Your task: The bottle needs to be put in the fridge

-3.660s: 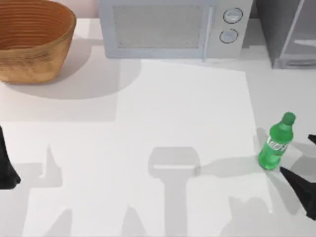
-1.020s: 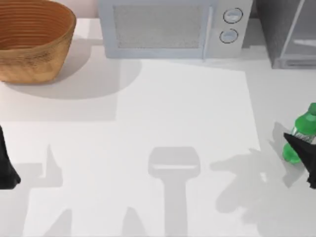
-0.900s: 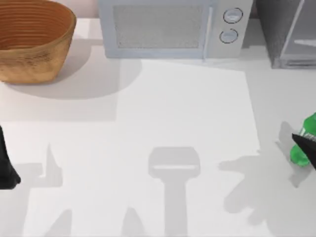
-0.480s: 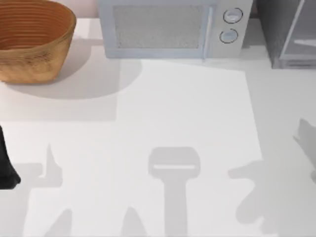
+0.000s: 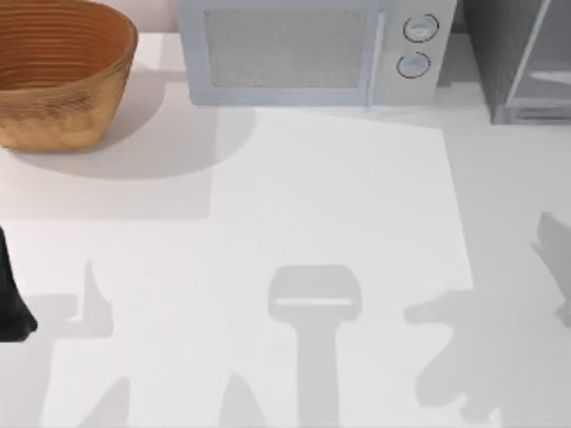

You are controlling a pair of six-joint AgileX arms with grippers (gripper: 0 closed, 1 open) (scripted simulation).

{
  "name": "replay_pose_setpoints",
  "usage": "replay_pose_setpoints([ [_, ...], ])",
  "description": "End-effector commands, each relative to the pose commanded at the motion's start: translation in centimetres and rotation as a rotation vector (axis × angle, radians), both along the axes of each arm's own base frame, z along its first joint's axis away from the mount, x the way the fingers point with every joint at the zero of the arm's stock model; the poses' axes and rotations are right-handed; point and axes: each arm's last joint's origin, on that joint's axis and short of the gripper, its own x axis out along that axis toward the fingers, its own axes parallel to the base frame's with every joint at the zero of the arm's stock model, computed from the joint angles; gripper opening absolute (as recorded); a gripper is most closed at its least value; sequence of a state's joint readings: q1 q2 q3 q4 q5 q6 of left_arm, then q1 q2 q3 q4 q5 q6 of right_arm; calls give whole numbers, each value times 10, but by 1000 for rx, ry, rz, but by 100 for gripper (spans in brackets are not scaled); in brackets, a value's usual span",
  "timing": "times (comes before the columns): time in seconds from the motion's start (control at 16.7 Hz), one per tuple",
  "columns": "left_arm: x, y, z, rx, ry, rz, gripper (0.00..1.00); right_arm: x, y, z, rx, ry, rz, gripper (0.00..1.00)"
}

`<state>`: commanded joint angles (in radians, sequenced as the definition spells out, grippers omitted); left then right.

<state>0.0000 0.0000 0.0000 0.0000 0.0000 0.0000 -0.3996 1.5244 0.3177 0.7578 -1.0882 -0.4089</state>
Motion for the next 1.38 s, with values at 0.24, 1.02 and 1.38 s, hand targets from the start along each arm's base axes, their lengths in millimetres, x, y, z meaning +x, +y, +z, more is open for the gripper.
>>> replay_pose_setpoints([
  [0.24, 0, 0, 0, 0, 0, 0, 100, -13, 14, 25, -45, -22, -104, 1],
  [1.02, 0, 0, 0, 0, 0, 0, 100, -104, 60, 50, 26, -157, -642, 1],
  [1.38, 0, 0, 0, 0, 0, 0, 100, -117, 63, 41, 87, -197, -740, 1],
])
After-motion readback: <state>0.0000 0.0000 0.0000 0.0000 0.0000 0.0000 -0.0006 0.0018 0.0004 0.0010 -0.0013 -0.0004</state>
